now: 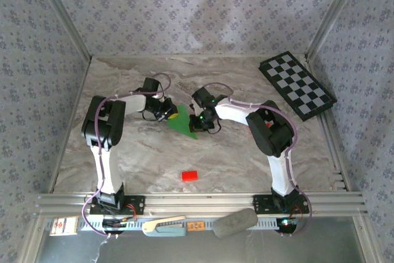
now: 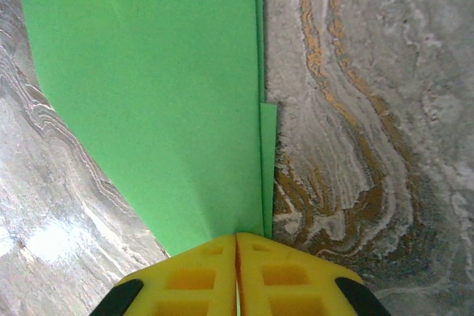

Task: Fold a paper plane with a square sheet of paper (pick it up from the middle)
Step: Fourth fold the wing at the center of the table.

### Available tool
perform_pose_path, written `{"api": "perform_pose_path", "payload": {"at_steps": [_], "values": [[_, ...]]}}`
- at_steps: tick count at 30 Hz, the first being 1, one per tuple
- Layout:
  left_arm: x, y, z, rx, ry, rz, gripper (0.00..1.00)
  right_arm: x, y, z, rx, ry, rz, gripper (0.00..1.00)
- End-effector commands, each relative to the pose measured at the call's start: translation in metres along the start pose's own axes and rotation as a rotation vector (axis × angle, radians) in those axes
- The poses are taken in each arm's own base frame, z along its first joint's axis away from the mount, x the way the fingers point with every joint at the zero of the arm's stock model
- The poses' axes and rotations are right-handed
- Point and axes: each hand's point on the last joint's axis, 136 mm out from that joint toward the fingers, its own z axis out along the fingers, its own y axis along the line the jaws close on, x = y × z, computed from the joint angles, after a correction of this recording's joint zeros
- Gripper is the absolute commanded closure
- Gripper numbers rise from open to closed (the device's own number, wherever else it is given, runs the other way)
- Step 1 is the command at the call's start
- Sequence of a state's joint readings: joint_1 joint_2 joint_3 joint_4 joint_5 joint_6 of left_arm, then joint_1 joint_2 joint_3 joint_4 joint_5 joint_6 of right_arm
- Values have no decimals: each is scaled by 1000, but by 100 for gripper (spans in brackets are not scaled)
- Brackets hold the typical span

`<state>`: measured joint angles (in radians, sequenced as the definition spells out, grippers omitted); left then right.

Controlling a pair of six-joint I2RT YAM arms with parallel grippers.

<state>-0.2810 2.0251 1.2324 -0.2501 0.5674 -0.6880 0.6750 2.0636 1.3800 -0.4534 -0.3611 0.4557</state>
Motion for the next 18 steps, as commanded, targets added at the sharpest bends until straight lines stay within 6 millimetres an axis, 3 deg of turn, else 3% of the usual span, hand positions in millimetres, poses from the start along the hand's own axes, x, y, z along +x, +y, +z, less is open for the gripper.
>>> {"api": "perform_pose_path", "payload": {"at_steps": [1, 6, 10, 14, 18], "values": [[-43, 41, -8, -130, -117, -16, 88, 67, -78, 24, 288, 225, 87, 90], [-72, 33, -22, -104, -178, -26, 88, 62, -75, 23, 275, 214, 93, 90], [-82, 19, -38, -96, -218, 0, 88, 62, -73, 24, 268, 212, 95, 90], [-78, -9, -66, -37, -267, 25, 88, 59, -71, 23, 261, 206, 94, 90], [-50, -33, -80, 19, -270, 49, 87, 59, -70, 24, 253, 206, 98, 90]]}}
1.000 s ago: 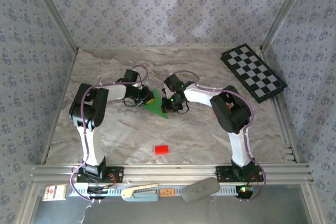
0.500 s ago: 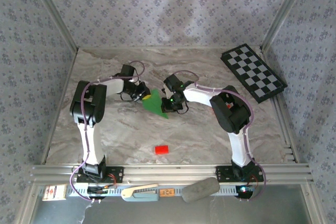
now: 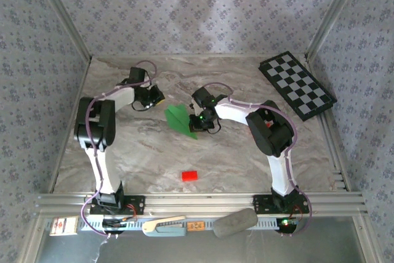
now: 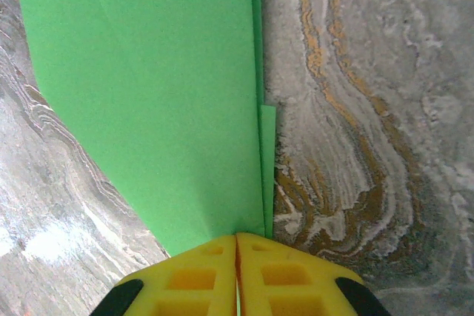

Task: Fold a paper plane with a square sheet of paper (pick it up from the middle)
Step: Fourth fold the wing at the center of the table.

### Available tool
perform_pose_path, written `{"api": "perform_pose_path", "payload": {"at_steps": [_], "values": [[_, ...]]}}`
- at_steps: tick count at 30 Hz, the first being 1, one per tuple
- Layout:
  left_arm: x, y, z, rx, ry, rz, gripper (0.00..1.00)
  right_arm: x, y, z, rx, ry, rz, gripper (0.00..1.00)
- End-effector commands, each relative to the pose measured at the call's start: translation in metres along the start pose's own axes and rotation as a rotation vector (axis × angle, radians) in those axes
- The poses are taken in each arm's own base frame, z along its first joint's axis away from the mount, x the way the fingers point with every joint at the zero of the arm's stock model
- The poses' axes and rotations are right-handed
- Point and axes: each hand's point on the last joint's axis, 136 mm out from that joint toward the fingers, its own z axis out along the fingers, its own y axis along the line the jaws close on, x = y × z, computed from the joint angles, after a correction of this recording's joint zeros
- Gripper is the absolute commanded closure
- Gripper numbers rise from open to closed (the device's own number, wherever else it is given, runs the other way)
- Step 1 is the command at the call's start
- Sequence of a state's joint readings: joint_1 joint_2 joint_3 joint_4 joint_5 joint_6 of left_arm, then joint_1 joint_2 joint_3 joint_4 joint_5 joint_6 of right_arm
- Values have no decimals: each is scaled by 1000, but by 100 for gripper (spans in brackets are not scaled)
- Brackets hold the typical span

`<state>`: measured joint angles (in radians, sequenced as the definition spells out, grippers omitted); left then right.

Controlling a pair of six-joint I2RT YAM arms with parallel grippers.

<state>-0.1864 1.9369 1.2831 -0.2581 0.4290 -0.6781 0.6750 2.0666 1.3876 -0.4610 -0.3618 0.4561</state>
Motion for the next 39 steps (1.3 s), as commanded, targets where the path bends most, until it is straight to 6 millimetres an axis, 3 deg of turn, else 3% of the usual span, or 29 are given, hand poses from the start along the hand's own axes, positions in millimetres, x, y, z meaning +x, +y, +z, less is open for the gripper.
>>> {"api": "perform_pose_path", "payload": {"at_steps": [1, 6, 10, 14, 23, 27, 29, 35, 39], "values": [[16, -37, -26, 78, -21, 46, 87, 60, -70, 25, 251, 204, 98, 90], [67, -44, -15, 71, 102, 90, 87, 61, -70, 24, 249, 207, 97, 90], [87, -52, 0, 97, 173, 114, 88, 61, -70, 24, 244, 205, 100, 90], [97, -50, 19, 78, 216, 124, 89, 61, -69, 24, 239, 201, 101, 90], [92, -14, 39, -79, 193, 106, 93, 58, -60, 21, 187, 193, 98, 90], [96, 5, 45, -137, 201, 83, 94, 43, -47, 17, 117, 144, 90, 90], [100, 14, 48, -156, 211, 75, 94, 32, -31, 10, 29, 113, 75, 89], [112, 29, 54, -188, 249, 60, 95, -22, 15, -37, -181, -63, -3, 88], [114, 32, 55, -193, 254, 57, 95, -31, 27, -39, -188, -98, -17, 87]]}}
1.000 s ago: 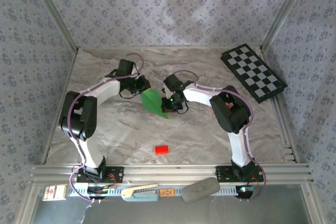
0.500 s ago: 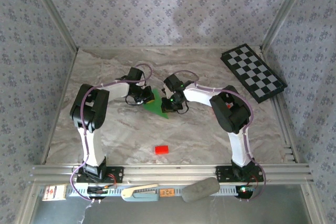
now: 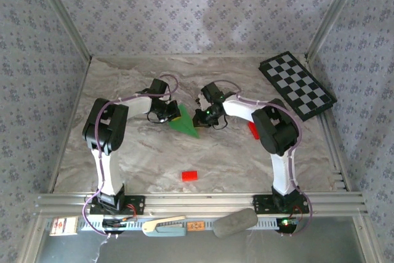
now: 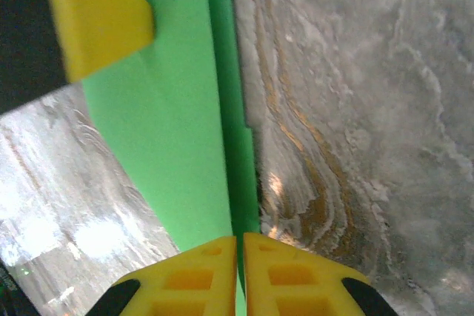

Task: Fold a paper plane with a square sheet of paper (pick it up from the middle)
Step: Fourth fold the wing at the center of the table.

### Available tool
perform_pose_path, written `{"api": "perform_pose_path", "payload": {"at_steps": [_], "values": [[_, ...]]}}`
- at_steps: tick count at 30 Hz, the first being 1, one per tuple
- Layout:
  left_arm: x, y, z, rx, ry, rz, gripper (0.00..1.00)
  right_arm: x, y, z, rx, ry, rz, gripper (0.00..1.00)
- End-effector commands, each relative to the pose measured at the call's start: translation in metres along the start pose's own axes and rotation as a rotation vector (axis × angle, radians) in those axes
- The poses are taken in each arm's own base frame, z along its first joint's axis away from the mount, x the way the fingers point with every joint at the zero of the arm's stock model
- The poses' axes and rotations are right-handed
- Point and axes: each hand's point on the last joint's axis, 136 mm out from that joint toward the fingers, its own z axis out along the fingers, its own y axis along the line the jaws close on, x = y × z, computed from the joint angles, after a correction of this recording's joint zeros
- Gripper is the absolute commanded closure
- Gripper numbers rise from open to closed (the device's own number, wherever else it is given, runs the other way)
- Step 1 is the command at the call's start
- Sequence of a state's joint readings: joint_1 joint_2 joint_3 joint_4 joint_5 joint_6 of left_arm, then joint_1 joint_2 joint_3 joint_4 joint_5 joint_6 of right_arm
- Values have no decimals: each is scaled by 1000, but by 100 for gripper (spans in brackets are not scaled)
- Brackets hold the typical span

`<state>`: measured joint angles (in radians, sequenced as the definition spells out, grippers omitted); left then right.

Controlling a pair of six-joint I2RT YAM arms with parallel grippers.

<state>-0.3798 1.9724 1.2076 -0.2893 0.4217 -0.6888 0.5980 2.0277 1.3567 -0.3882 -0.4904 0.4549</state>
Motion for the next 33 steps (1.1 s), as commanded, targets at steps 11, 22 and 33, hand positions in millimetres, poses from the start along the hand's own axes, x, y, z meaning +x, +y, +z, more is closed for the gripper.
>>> {"api": "perform_pose_path", "payload": {"at_steps": [11, 22, 33], "values": [[19, 43, 21, -122, 63, -59, 95, -25, 26, 17, 12, -42, 27, 95], [22, 45, 24, -117, 64, -84, 96, -25, 20, 38, 35, 3, 73, 100], [23, 49, 25, -125, 63, -100, 96, -26, 28, 43, -16, 19, 61, 100]]}}
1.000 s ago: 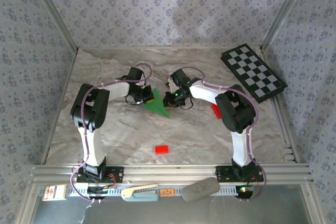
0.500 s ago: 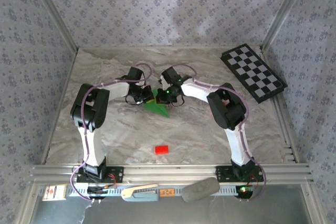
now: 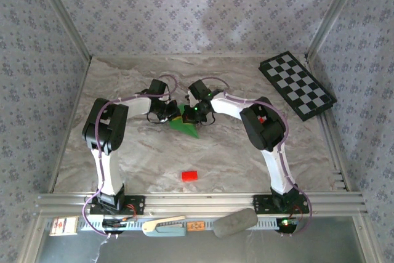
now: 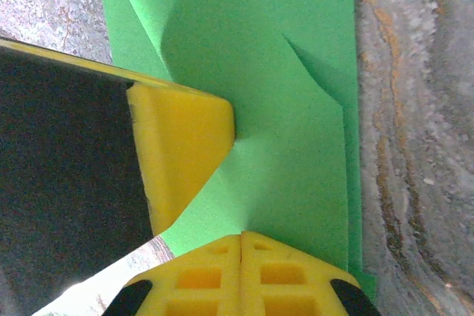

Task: Fold a paper plane with a square sheet of paper (pick it up from the middle)
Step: Fourth fold the wing at the center of the table.

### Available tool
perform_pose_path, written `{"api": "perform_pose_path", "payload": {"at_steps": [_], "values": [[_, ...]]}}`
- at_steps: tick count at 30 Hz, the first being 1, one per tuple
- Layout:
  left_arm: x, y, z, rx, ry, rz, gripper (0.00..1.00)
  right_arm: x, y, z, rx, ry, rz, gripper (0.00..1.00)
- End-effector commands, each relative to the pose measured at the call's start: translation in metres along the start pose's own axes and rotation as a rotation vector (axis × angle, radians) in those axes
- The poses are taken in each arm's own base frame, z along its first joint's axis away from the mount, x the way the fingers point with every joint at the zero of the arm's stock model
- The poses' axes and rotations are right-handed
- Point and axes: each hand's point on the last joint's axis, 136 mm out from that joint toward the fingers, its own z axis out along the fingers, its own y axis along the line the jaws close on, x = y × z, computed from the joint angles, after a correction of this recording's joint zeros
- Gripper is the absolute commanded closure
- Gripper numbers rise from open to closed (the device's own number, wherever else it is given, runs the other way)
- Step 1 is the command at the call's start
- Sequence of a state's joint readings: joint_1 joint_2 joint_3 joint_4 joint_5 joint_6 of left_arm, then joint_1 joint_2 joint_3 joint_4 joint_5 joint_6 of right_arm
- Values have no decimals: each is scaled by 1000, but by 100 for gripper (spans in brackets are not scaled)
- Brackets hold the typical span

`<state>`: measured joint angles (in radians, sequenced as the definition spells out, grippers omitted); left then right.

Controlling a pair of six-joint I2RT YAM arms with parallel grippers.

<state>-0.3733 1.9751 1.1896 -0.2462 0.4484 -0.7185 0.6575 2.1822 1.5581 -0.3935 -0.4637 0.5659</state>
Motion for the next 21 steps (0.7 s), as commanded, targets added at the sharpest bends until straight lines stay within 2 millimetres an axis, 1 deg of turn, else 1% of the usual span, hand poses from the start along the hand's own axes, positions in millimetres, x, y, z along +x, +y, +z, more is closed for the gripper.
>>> {"api": "perform_pose_path", "payload": {"at_steps": [1, 3, 6, 10, 12, 16, 21], "values": [[24, 53, 22, -160, 63, -80, 96, 3, 1, 10, -11, 37, 18, 100], [24, 54, 22, -162, 62, -84, 96, 5, -2, 13, -5, 54, 21, 100], [24, 57, 22, -171, 58, -91, 96, 13, -12, 17, 27, 83, 31, 100], [24, 63, 21, -176, 57, -100, 96, 26, -28, 17, 60, 110, 54, 100], [24, 66, 21, -182, 56, -102, 96, 33, -32, 16, 58, 126, 65, 100], [24, 74, 20, -195, 57, -106, 96, 52, -35, 9, 25, 161, 78, 100], [24, 83, 20, -208, 62, -114, 96, 75, -34, -3, -9, 193, 81, 99]]}}
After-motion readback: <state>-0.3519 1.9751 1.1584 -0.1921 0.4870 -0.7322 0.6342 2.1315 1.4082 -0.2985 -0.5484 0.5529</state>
